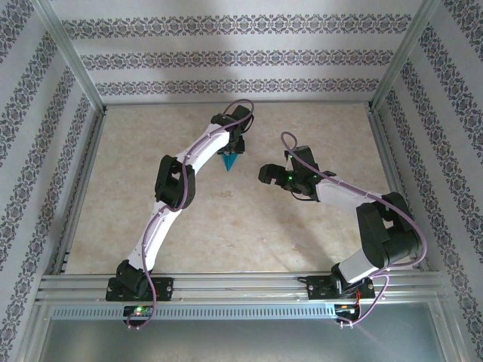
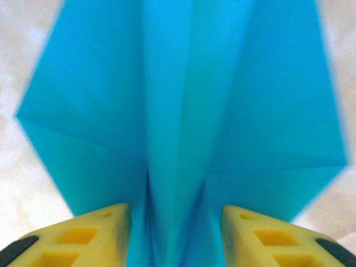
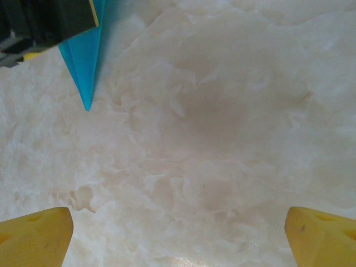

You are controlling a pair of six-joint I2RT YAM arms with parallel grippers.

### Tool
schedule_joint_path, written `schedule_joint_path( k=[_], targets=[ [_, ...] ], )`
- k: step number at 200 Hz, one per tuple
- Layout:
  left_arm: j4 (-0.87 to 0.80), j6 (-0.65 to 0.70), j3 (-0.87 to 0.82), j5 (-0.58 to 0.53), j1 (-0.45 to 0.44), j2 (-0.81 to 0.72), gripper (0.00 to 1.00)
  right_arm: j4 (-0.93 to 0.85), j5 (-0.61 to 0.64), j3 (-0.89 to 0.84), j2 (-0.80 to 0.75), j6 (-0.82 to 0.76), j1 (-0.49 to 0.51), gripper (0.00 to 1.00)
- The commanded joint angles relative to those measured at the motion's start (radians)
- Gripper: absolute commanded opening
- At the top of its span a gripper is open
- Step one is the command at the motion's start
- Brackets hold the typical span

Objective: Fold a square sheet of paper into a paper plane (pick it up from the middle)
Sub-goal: Move the paper plane to the top-center of the table.

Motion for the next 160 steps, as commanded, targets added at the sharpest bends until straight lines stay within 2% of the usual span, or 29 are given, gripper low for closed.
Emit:
schedule_joint_path(
  k=[1, 55, 85, 103, 125, 160],
  targets=[
    [-0.055, 0.02, 0.038, 0.001, -0.001, -0.059, 0.48, 0.005, 0.009, 0.009, -0.028, 0.002, -0.015, 0.98],
    [-0.092, 0.031, 0.017, -0.057, -0.002, -0.212, 0.53, -0.03, 0.029, 0.033, -0.063, -0.018, -0.035, 0.98],
    [-0.031, 0.052, -0.088, -0.091, 0.001, -0.372, 0.59, -0.079, 0.073, 0.08, -0.144, -0.071, -0.077, 0.98],
    [0.05, 0.062, -0.226, -0.123, 0.01, -0.506, 0.64, -0.113, 0.119, 0.122, -0.204, -0.128, -0.098, 0.98],
    [0.193, 0.06, -0.474, -0.146, 0.039, -0.704, 0.73, -0.141, 0.23, 0.161, -0.271, -0.219, -0.11, 0.98],
    [0.514, 0.073, -1.001, -0.242, 0.111, -1.065, 0.91, -0.083, 0.467, 0.118, -0.346, -0.322, -0.127, 0.98]
  ],
)
